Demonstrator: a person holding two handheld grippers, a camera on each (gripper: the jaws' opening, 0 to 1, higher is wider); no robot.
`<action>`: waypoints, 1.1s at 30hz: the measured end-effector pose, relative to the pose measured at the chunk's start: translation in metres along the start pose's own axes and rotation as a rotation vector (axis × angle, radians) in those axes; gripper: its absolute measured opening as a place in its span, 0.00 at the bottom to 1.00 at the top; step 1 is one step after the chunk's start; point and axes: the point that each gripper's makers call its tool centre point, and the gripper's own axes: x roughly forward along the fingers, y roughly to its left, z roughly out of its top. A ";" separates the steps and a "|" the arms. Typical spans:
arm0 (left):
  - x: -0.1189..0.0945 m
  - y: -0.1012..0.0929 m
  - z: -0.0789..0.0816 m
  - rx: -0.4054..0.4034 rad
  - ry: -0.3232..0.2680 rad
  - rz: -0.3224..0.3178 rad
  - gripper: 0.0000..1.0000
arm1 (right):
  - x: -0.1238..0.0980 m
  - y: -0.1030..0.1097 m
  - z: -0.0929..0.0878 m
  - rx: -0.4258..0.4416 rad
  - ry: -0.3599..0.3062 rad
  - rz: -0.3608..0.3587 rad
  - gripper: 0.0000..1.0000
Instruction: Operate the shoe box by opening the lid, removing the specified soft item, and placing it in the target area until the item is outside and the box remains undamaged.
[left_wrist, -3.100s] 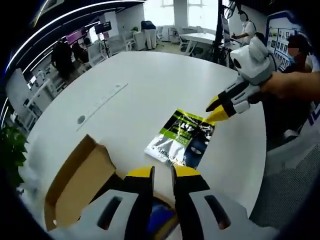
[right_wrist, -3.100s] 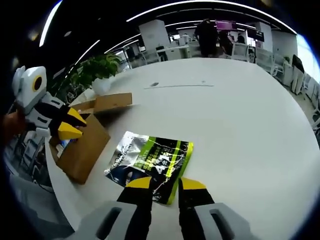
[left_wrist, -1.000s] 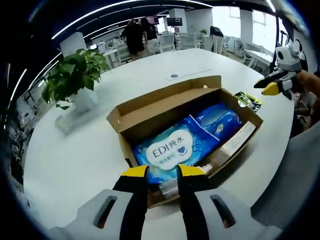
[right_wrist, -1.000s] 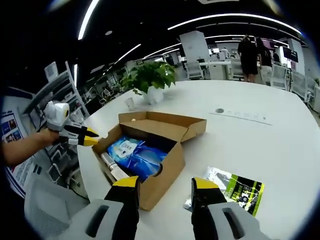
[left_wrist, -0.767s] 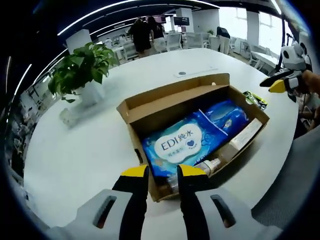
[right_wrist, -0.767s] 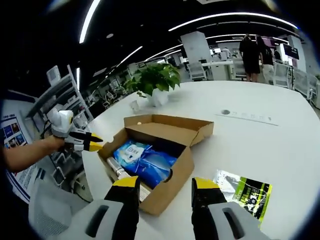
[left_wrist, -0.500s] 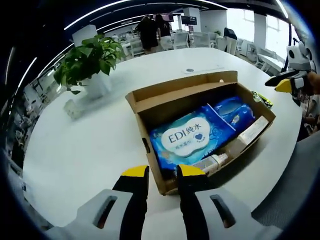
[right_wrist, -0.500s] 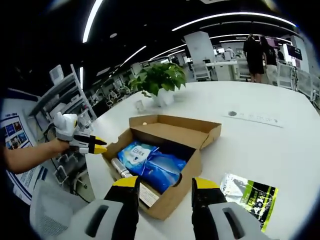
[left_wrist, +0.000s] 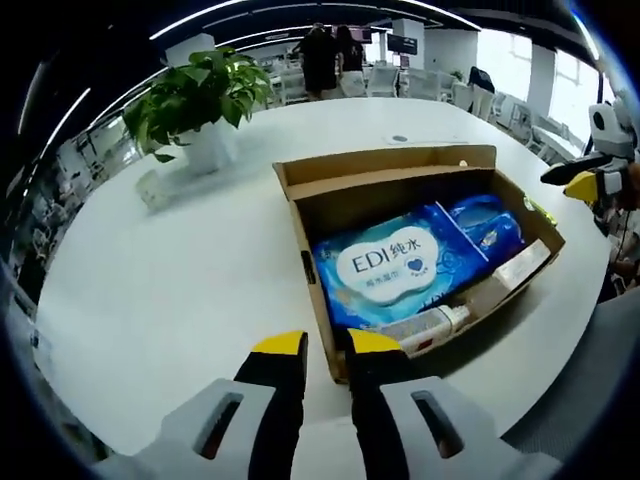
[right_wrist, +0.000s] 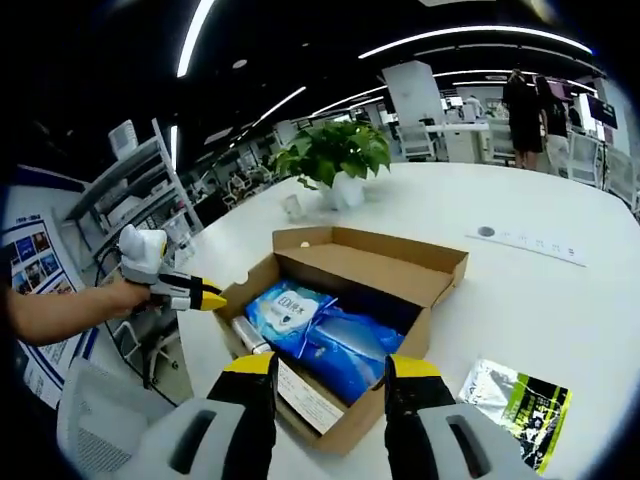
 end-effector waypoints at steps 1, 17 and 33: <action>0.001 0.001 0.000 -0.006 -0.003 0.003 0.13 | 0.003 0.002 0.000 -0.004 0.002 0.004 0.40; 0.010 -0.001 0.000 -0.100 -0.015 0.018 0.07 | 0.032 0.021 0.000 -0.047 0.028 0.037 0.39; 0.012 0.000 -0.001 -0.130 -0.025 0.057 0.03 | 0.067 0.035 -0.002 -0.084 0.064 0.066 0.33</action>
